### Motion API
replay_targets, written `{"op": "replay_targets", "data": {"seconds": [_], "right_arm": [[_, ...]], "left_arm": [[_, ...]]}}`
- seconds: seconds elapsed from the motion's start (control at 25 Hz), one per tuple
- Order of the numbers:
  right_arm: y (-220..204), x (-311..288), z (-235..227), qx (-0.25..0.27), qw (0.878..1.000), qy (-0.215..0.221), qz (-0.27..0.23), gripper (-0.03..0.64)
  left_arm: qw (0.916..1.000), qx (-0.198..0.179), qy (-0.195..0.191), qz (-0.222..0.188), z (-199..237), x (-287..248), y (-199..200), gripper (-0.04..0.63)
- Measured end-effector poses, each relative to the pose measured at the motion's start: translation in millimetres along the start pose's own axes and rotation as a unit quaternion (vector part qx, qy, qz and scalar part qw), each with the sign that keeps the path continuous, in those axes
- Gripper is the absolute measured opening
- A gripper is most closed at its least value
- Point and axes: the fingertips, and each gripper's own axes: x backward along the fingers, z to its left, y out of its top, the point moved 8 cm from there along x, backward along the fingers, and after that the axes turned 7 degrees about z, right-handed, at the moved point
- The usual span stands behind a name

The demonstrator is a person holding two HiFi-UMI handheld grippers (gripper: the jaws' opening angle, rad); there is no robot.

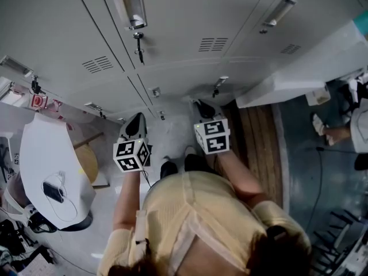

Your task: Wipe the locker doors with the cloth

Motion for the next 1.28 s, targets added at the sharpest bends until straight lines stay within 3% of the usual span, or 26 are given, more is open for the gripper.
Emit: {"op": "replay_targets", "data": {"seconds": [1.28], "right_arm": [[-7,33,29,-0.016,0.999,0.028,-0.028,0.015]], "left_arm": [[1.0000,0.003,0.000,-0.009,1,43,-4,-0.008]]}}
